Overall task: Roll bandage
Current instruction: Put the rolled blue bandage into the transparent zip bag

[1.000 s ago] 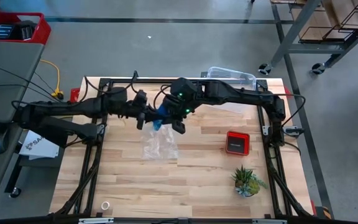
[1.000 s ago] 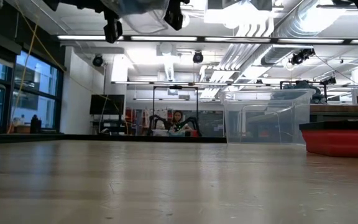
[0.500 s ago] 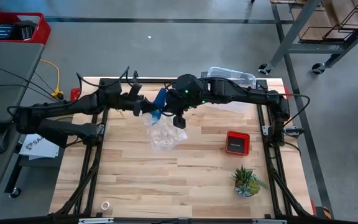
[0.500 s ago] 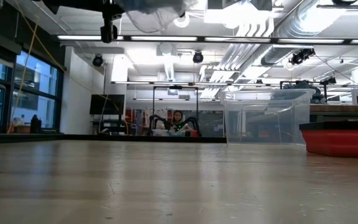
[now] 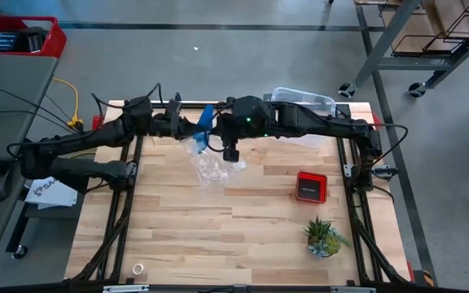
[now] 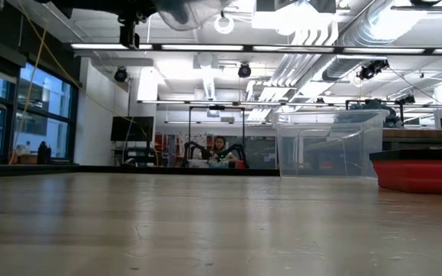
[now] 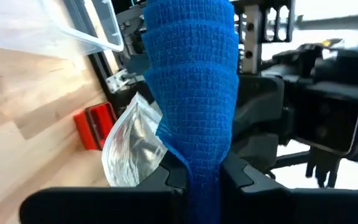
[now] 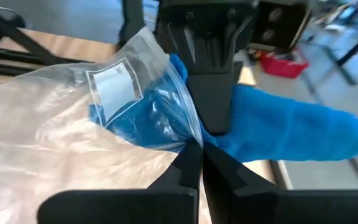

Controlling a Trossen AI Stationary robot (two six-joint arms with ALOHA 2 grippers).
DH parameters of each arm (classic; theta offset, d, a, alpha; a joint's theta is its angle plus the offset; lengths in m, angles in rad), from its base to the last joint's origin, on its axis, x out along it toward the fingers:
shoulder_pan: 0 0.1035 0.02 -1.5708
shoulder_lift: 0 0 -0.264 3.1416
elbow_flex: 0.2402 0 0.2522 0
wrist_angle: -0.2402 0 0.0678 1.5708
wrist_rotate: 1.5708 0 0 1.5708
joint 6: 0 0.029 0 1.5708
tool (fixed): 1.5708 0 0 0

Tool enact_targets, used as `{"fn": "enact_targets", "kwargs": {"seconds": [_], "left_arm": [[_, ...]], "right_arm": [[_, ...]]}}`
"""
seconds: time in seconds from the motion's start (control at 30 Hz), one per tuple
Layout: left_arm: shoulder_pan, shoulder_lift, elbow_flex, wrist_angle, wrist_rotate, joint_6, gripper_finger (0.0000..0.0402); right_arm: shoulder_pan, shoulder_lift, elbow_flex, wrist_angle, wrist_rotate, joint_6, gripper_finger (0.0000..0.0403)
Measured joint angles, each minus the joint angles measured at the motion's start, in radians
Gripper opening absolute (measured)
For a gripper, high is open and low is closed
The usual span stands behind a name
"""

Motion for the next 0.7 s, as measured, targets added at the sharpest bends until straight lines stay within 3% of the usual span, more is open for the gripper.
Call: {"fn": "enact_targets", "kwargs": {"seconds": [0.13,0.23,0.3,0.57,0.7], "left_arm": [[0.01,0.002,0.0,0.049,0.022,-0.092,0.0025],[0.003,0.008,-0.002,0.056,0.097,-0.138,0.0025],[0.003,0.007,-0.004,0.066,0.082,-0.165,0.0025],[-0.004,0.008,-0.003,0.22,-0.013,-0.216,0.0025],[-0.02,0.019,-0.004,0.283,0.002,-0.252,0.0025]], "right_arm": [[0.005,-0.001,0.042,0.008,0.056,-0.042,0.0],[0.0,-0.004,0.074,0.057,0.139,-0.048,0.0],[-0.001,-0.005,0.085,0.074,0.177,-0.072,0.0],[0.01,-0.001,0.089,0.043,0.122,-0.044,0.0],[0.016,-0.002,0.089,0.065,0.135,-0.087,0.0]]}}
